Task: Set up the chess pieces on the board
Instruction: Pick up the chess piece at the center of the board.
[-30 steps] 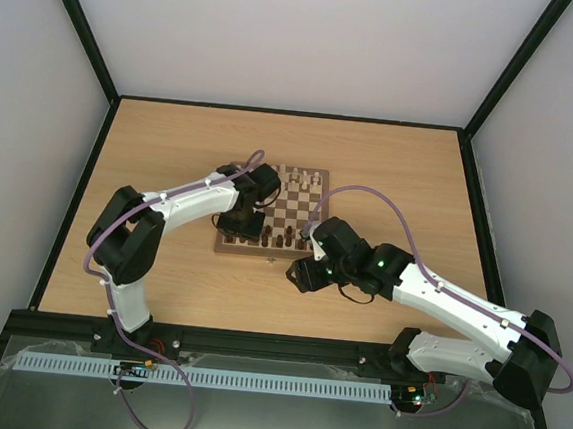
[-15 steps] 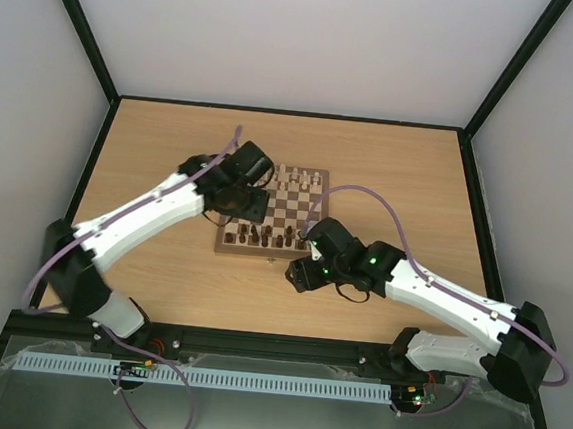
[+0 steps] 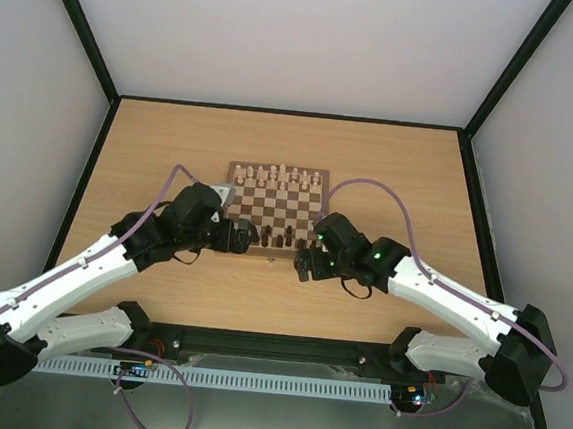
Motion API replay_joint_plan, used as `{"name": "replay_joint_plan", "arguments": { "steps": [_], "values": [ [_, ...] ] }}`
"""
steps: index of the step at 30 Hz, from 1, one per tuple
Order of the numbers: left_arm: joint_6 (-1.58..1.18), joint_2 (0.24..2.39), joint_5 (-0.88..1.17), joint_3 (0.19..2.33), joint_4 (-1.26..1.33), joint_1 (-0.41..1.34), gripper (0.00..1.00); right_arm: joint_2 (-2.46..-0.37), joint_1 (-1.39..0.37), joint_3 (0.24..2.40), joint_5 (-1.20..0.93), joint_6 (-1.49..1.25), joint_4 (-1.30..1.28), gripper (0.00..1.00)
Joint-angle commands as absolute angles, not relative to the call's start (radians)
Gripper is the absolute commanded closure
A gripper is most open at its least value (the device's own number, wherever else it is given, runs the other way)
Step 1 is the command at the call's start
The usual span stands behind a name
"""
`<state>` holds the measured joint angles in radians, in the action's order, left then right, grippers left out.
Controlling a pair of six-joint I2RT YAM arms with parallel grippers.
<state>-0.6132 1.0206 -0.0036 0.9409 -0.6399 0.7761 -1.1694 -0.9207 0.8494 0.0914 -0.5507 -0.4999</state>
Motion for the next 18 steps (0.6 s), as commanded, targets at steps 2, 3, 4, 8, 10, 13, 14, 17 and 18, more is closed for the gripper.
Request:
{"name": "replay_joint_plan", "arguments": {
  "steps": [2, 3, 4, 8, 10, 13, 14, 17, 18],
  "values": [
    [-0.620, 0.956, -0.006, 0.889, -0.555, 0.781, 0.01, -1.129, -0.796, 0.844, 0.106, -0.608, -0.525, 0.01],
    [-0.618, 0.950, -0.007, 0.881, -0.551, 0.780, 0.01, -1.131, -0.762, 0.848, 0.099, -0.606, -0.519, 0.01],
    [-0.616, 0.944, -0.004, 0.872, -0.543, 0.781, 0.01, -1.140, -0.727, 0.855, 0.092, -0.603, -0.515, 0.01],
    [-0.614, 0.928, 0.016, 0.839, -0.515, 0.781, 0.01, -1.196, -0.596, 0.889, 0.057, -0.576, -0.499, 0.01],
    [-0.616, 0.921, 0.018, 0.826, -0.508, 0.781, 0.01, -1.236, -0.534, 0.903, 0.030, -0.562, -0.483, 0.06],
    [-0.616, 0.915, 0.012, 0.813, -0.503, 0.781, 0.01, -1.310, -0.456, 0.918, -0.006, -0.540, -0.455, 0.18],
    [-0.614, 0.914, 0.008, 0.811, -0.503, 0.781, 0.01, -1.335, -0.438, 0.921, -0.012, -0.534, -0.445, 0.21],
    [-0.605, 0.913, 0.003, 0.810, -0.506, 0.779, 0.01, -1.403, -0.400, 0.926, -0.038, -0.518, -0.415, 0.38],
    [-0.603, 0.914, 0.003, 0.813, -0.508, 0.778, 0.01, -1.419, -0.396, 0.926, -0.039, -0.515, -0.410, 0.43]
  ]
}}
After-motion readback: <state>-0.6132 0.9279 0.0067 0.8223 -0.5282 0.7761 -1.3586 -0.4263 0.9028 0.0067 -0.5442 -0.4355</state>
